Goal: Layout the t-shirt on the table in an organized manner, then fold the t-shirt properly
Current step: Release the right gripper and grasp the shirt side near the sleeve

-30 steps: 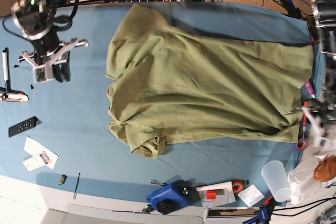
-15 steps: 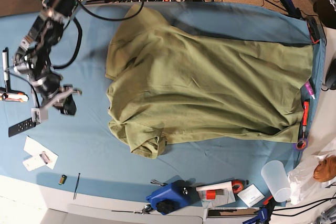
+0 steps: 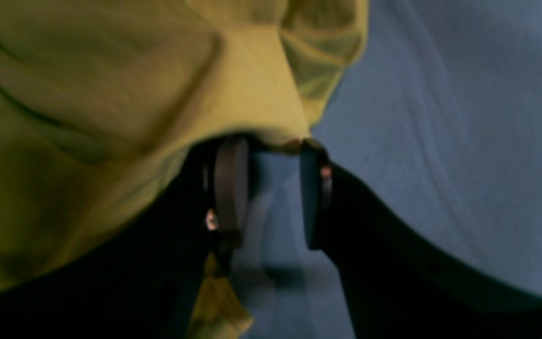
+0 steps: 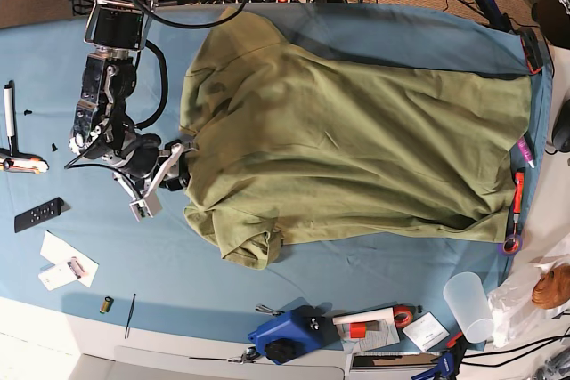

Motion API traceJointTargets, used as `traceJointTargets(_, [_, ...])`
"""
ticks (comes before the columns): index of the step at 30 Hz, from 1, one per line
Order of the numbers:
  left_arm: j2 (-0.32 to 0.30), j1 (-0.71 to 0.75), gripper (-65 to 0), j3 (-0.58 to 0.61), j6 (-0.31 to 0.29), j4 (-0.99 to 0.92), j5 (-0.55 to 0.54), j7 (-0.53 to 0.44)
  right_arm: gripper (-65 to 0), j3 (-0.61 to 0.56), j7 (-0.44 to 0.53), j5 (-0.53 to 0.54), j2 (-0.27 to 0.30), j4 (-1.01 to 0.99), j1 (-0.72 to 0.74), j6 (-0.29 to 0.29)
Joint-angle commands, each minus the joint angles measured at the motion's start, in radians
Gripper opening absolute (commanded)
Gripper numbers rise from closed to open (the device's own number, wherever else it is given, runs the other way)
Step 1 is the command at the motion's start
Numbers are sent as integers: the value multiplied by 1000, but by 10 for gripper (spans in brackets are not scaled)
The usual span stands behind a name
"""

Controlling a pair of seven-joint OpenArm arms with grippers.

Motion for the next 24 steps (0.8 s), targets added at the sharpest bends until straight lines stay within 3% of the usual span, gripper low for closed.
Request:
traceJointTargets(1, [-33, -18, -358, -8, -3, 15, -18, -21, -458, 3, 47, -21, 9, 16, 24, -21])
traceJointTargets(3, [-33, -18, -358, -8, -3, 15, -40, -22, -458, -2, 92, -81, 9, 6, 24, -46])
traceJointTargets(8, [-33, -18, -358, -9, -4, 15, -82, -22, -458, -25, 112, -87, 9, -118, 67, -44])
traceJointTargets(13, [-33, -18, -358, -8, -4, 15, -81, -12, -458, -122, 169, -99, 9, -296, 150, -42])
traceJointTargets(17, [-33, -18, -358, -9, -4, 15, -81, 4, -462, -169, 211, -141, 9, -325, 190, -43])
traceJointTargets(18, [-33, -18, -358, -8, -3, 15, -81, 5, -479, -171, 215, -151, 9, -325, 200, -47])
traceJointTargets(21, [-33, -18, -358, -8, -3, 15, -82, 8, -636, -167, 218, -194, 10, -325, 235, -101])
traceJointTargets(24, [-29, -18, -358, -9, -4, 15, -82, 10, -650, -155, 256, -270, 13, -325, 275, -174])
